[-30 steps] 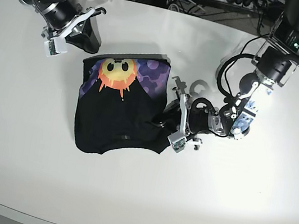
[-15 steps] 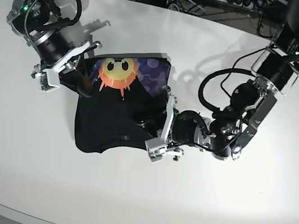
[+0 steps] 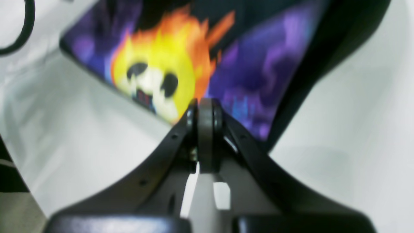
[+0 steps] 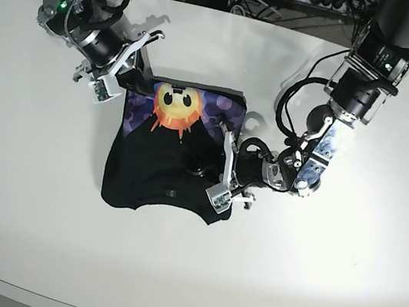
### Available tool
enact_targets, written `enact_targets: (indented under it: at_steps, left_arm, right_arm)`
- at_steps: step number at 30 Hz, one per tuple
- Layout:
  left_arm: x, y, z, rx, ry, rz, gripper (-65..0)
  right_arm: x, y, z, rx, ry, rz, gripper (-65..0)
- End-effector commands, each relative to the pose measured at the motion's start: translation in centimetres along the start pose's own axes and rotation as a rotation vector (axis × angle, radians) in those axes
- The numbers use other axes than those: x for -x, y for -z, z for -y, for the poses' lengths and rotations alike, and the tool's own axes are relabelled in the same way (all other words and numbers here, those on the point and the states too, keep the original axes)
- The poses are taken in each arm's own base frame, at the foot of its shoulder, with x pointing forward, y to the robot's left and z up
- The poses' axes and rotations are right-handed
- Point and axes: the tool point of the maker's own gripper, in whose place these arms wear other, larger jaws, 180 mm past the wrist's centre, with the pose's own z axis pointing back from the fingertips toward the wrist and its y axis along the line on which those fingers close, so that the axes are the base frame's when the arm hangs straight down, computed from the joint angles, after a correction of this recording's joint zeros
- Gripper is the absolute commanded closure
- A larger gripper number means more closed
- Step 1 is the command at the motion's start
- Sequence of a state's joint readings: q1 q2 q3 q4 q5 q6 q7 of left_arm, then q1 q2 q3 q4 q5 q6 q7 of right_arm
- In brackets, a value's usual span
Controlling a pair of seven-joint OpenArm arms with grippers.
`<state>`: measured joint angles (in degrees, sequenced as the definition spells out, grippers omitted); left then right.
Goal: Fold the T-shirt properly
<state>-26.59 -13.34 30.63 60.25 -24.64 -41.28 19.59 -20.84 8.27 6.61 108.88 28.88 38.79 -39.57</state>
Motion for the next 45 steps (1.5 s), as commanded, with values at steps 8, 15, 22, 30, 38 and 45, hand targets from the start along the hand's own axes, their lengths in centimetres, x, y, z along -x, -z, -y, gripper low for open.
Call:
enact_targets:
  at_steps: [8,15,22,30,38,45]
  left_arm:
    - [0.4,-0.9,-2.2,-0.064,0.043,-0.07,0.0]
    - [-4.4,-1.8,-2.2,-0.034,0.055,-0.04,0.0]
    - [-10.2,-4.2,0.6,0.072,0.015,0.071,0.0]
    - [-10.0,-9.7,5.0,0.247,-0.054,0.09,0.0]
    - [-2.7,-16.2,10.3,0.327,-0.145,-0.007,0.0]
    - [0.3,-20.8,16.6,0.315,-0.086,-0.089,0.0]
  right_arm:
    - [1.2,-0.8,-0.9,-0.014,0.035,-0.002,0.0]
    - [-2.8,-1.8,-0.8,0.013,-0.042,0.097,0.0]
    - [-6.9,-5.3,1.8,0.178,-0.069,0.203,0.0]
    - [-5.7,-9.5,1.6,0.268,0.007,0.187,0.0]
    - [-0.9,-12.3,0.1,0.287,0.065,0.017,0.0]
    - [3.3,-14.5,-1.2,0.281,0.163,-0.12,0.0]
